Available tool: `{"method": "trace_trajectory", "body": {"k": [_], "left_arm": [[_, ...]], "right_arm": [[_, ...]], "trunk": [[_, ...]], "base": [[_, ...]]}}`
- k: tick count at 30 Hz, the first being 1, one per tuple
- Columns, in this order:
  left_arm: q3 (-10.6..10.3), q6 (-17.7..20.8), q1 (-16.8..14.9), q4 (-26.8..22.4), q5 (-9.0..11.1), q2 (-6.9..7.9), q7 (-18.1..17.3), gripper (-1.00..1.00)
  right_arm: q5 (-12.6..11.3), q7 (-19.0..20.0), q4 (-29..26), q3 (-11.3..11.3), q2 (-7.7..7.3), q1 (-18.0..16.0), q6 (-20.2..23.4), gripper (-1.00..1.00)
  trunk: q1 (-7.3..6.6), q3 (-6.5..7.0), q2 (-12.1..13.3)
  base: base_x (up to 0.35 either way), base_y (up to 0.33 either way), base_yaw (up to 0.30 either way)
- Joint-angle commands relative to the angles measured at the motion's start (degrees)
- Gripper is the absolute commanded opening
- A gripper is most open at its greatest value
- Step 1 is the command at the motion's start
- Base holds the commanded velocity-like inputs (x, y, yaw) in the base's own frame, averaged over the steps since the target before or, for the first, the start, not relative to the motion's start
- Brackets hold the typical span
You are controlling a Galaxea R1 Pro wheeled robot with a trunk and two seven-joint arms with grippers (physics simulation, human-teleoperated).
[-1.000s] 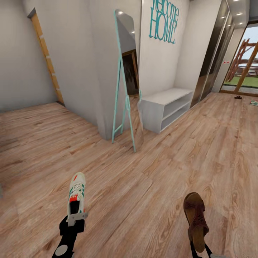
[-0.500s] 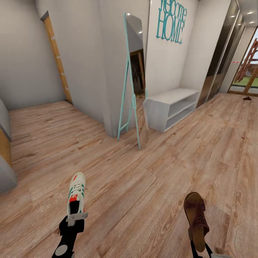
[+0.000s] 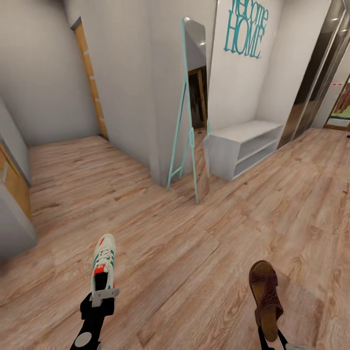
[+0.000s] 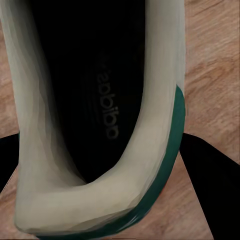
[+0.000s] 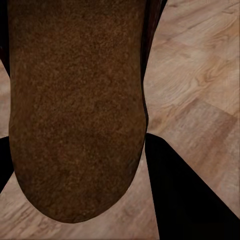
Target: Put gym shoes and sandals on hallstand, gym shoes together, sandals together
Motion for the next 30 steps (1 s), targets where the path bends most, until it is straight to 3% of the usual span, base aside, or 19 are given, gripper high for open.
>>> {"method": "trace_trajectory", "body": {"k": [1,24,30], "left_arm": [[0.13,-0.14,-0.04,0.04,-0.54,-0.06,0.09,-1.0],[0.12,-0.16,-0.04,0.04,-0.54,-0.04,0.09,-1.0],[0.08,-0.2,-0.04,0.04,-0.54,-0.06,0.09,-1.0]], "right_arm": [[-0.58,0.71,0.03,-0.19,0.02,-0.01,-0.05,-1.0],[-0.58,0.64,-0.2,-0.19,-0.15,-0.04,-0.12,-1.0],[-0.58,0.64,-0.22,-0.19,-0.15,-0.04,-0.12,-1.0]], "trunk": [[-0.01,-0.05,-0.02],[-0.01,-0.05,-0.02],[-0.01,-0.05,-0.02]], "base": [[0.0,0.0,0.277],[-0.003,0.0,0.278],[-0.202,0.0,0.279]]}}
